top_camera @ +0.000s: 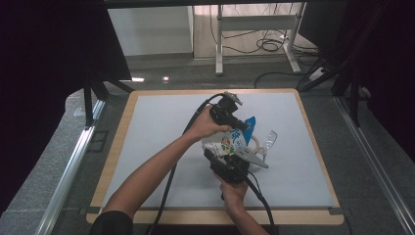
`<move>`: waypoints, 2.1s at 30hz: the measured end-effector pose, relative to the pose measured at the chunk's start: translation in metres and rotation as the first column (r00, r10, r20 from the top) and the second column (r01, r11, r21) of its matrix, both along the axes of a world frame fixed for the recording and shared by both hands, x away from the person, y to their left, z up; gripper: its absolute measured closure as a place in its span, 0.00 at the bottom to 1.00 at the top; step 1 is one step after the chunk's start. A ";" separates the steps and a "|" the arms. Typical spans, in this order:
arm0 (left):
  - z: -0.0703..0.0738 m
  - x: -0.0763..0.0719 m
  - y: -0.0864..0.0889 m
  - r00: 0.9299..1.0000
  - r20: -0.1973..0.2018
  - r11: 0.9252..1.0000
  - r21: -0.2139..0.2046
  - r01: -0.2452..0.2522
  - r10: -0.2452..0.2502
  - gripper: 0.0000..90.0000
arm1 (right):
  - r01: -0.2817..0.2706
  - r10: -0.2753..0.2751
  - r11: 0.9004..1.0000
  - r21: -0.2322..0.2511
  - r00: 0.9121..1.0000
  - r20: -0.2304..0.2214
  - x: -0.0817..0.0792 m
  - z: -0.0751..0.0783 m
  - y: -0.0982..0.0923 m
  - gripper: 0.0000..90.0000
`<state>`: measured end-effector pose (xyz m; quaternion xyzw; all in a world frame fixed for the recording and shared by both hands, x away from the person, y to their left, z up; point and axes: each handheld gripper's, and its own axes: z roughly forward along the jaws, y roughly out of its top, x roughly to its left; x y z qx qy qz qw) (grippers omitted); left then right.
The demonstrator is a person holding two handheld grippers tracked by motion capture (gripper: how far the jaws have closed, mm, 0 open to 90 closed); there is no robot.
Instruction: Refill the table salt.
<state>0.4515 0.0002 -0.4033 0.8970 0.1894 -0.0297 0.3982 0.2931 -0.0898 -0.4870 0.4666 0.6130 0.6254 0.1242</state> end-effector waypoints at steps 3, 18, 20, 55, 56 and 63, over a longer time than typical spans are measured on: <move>0.000 -0.001 0.001 1.000 -0.001 1.000 -0.001 -0.004 0.004 1.00 | -0.003 0.003 1.000 0.001 1.000 0.001 0.000 0.000 0.000 0.64; 0.000 0.000 -0.001 1.000 -0.006 1.000 0.007 -0.007 0.007 1.00 | -0.009 0.010 1.000 0.014 1.000 -0.008 0.000 0.002 -0.001 0.64; 0.000 0.000 0.000 1.000 -0.007 1.000 0.007 -0.007 0.007 1.00 | -0.007 0.007 1.000 0.014 1.000 -0.009 0.000 0.003 -0.001 0.64; 0.002 0.000 0.000 1.000 -0.001 1.000 0.024 -0.006 0.006 0.99 | 0.003 -0.003 1.000 0.025 1.000 -0.001 0.001 0.004 0.005 0.65; 0.002 0.000 0.000 1.000 -0.001 1.000 0.024 -0.006 0.006 0.99 | 0.003 -0.003 1.000 0.029 1.000 -0.002 0.001 0.004 0.005 0.65; 0.004 0.000 0.001 1.000 0.002 1.000 0.029 -0.007 0.007 0.99 | 0.005 -0.005 0.999 0.039 1.000 -0.002 0.002 0.004 0.007 0.65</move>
